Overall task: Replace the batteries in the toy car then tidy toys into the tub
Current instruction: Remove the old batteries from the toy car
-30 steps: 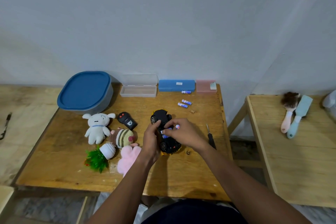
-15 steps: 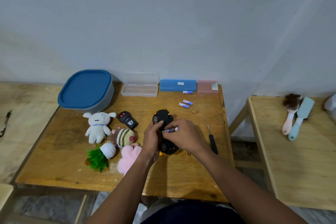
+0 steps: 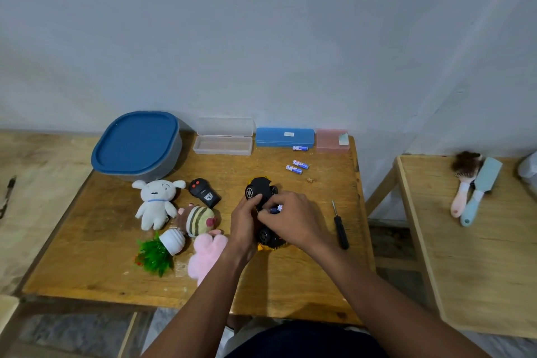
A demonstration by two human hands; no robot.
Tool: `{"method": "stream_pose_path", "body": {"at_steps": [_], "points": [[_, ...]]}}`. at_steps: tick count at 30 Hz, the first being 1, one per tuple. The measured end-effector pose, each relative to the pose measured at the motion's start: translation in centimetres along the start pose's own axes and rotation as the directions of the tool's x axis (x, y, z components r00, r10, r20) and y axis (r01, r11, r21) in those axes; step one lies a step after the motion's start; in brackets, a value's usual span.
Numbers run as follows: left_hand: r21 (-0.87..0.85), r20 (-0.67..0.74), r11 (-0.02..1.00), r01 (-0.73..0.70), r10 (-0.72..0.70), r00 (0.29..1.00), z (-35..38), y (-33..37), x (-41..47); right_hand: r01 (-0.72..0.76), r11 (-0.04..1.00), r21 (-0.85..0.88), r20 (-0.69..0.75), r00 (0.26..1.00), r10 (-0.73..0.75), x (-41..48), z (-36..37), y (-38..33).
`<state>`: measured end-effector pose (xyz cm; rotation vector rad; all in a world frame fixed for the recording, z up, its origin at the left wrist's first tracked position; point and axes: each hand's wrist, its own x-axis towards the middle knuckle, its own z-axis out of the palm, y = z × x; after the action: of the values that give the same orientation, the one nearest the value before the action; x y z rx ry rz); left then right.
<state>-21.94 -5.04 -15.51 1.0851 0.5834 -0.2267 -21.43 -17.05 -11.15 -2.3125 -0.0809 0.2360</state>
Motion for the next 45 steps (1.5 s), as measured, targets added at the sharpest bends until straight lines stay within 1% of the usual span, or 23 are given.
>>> {"method": "stream_pose_path", "body": {"at_steps": [3,8,14,17,20,22,24,26,30,33,35,37,38,41,42,45], "points": [[-0.060,0.001,0.996,0.058,-0.058,0.998,0.1,0.5,-0.2,0.055,0.997,0.052,-0.004,0.999,-0.055,0.0,0.2,0.5],[-0.096,0.061,0.988,0.119,-0.114,0.992,0.2,1.4,-0.6,0.145,0.989,0.010,0.102,0.984,-0.146,0.0,-0.6,1.1],[-0.083,0.080,0.988,0.127,-0.120,0.989,0.3,1.4,-0.8,0.160,0.986,0.036,0.083,0.983,-0.163,0.2,-0.8,1.1],[-0.070,0.086,0.988,0.135,-0.129,0.988,0.4,1.6,-1.1,0.120,0.989,0.085,0.074,0.989,-0.126,0.2,-1.1,1.3],[-0.065,0.071,0.990,0.127,-0.122,0.990,0.4,1.6,-1.2,0.021,0.967,0.252,0.080,0.996,-0.043,0.3,-1.2,1.3],[-0.072,0.078,0.990,0.122,-0.116,0.990,0.4,1.7,-1.4,-0.073,0.910,0.408,0.063,0.997,0.052,0.4,-1.3,1.1],[-0.094,0.094,0.989,0.115,-0.107,0.990,0.3,1.7,-1.4,-0.166,0.811,0.561,0.074,0.986,0.151,0.6,-1.9,0.8],[-0.111,0.099,0.989,0.094,-0.083,0.992,0.2,1.8,-1.6,-0.238,0.715,0.658,0.118,0.970,0.215,0.7,-2.6,0.6],[-0.124,0.128,0.989,0.082,-0.066,0.990,-0.1,2.0,-1.6,-0.352,0.629,0.693,0.208,0.933,0.293,1.1,-3.2,1.1],[-0.139,0.154,0.985,0.101,-0.079,0.985,0.3,2.4,-2.1,-0.392,0.549,0.738,0.247,0.915,0.320,1.2,-3.1,1.4],[-0.146,0.130,0.985,0.095,-0.076,0.989,0.4,2.6,-2.2,-0.400,0.513,0.760,0.260,0.909,0.325,1.2,-2.9,1.6],[-0.140,0.104,0.986,0.091,-0.077,0.992,0.3,2.4,-1.8,-0.419,0.507,0.753,0.280,0.902,0.330,1.3,-2.7,1.9],[-0.137,0.086,0.986,0.091,-0.080,0.993,0.3,2.4,-1.7,-0.432,0.523,0.735,0.291,0.897,0.332,1.3,-2.5,2.0],[-0.134,0.067,0.987,0.085,-0.077,0.995,0.3,2.5,-1.6,-0.439,0.625,0.646,0.298,0.898,0.323,1.5,-2.1,2.4],[-0.136,0.062,0.987,0.085,-0.077,0.995,0.3,2.5,-1.6,-0.435,0.644,0.629,0.296,0.900,0.318,1.6,-2.0,2.6],[-0.130,0.044,0.989,0.075,-0.070,0.997,0.2,2.4,-1.3,-0.434,0.659,0.614,0.288,0.901,0.326,1.7,-1.6,2.8]]}}
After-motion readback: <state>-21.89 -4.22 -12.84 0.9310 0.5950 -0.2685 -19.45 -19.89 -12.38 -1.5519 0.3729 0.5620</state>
